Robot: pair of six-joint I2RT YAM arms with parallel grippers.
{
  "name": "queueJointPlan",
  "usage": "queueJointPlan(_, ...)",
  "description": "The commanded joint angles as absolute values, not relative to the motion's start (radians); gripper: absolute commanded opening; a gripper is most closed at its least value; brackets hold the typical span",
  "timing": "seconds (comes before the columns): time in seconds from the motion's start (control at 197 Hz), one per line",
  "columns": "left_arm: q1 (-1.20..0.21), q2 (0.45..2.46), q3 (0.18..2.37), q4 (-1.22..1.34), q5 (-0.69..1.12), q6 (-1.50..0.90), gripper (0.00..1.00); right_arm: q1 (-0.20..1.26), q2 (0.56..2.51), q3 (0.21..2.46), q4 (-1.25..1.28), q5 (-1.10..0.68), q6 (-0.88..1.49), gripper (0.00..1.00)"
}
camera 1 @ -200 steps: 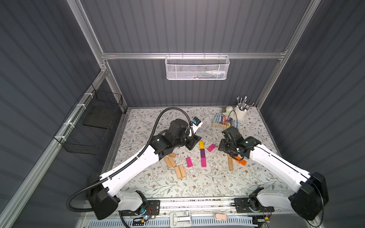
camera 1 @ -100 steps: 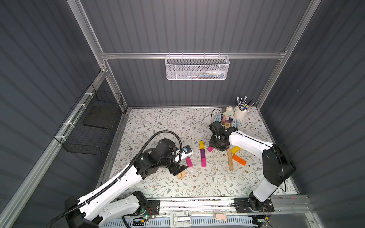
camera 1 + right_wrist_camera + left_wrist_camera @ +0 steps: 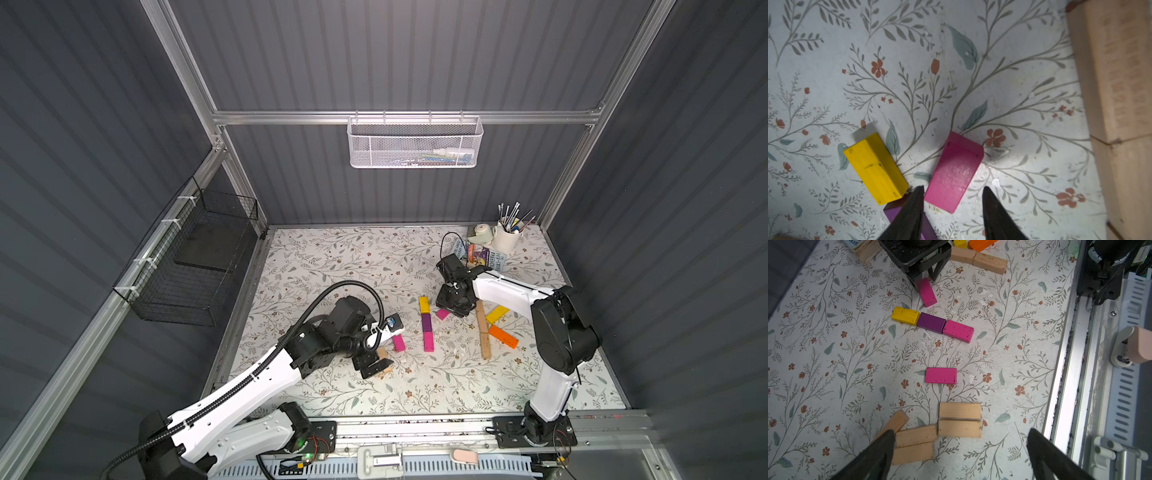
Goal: Assemble the letter k with building blocks
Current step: Assemble the building block at the center of the board.
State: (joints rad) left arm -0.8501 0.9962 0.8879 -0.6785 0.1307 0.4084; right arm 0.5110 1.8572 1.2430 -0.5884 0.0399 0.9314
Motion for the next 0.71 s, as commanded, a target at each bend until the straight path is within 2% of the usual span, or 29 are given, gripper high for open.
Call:
queueJointPlan(0.0,-0.852,0.971,0.876,-0.695,0.126,0.434,0.99,0.508,1.880,1.261,-0.576,0.017,0.945,0.46)
queueJointPlan(0.147,-0.853,0.970,0.871,-0.695,0.117,0.440,1.00,0.507,1.896,1.263,-0.570,0.003,0.947,0.40)
queueJointPlan(0.497,-0.852,0.963,0.867,-0.689,0.100,0.440,1.00,0.506,1.885,1.228,-0.540,-0.034,0.965,0.38)
queueJointPlan(0.7,-0.853,0.968,0.865,-0.692,0.095,0.441,1.00,0.508,1.893,1.220,-0.534,-0.036,0.963,0.47)
